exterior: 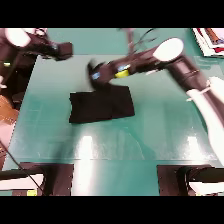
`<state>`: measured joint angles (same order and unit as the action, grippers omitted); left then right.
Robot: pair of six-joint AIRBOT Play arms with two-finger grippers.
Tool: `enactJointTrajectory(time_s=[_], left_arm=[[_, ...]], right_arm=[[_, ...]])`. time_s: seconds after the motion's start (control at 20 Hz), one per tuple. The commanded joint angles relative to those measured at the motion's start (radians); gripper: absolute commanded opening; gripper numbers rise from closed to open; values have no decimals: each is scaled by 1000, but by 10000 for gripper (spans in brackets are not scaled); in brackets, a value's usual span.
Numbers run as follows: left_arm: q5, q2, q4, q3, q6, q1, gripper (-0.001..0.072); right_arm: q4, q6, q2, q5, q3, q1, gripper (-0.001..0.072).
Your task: Fold the shirts.
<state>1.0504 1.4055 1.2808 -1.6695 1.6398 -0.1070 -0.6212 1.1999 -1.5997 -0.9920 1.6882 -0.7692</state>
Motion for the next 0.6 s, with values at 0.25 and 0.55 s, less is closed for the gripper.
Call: enactJointTrajectory(time_s=[0.25, 0.55], left_arm=[[93, -108, 29, -1, -51, 71, 24], [88, -108, 19, -1, -51, 70, 23]], right_arm=[[-260, 66, 3, -59, -129, 93, 442], [-253, 71, 100, -77, -516, 450, 648]])
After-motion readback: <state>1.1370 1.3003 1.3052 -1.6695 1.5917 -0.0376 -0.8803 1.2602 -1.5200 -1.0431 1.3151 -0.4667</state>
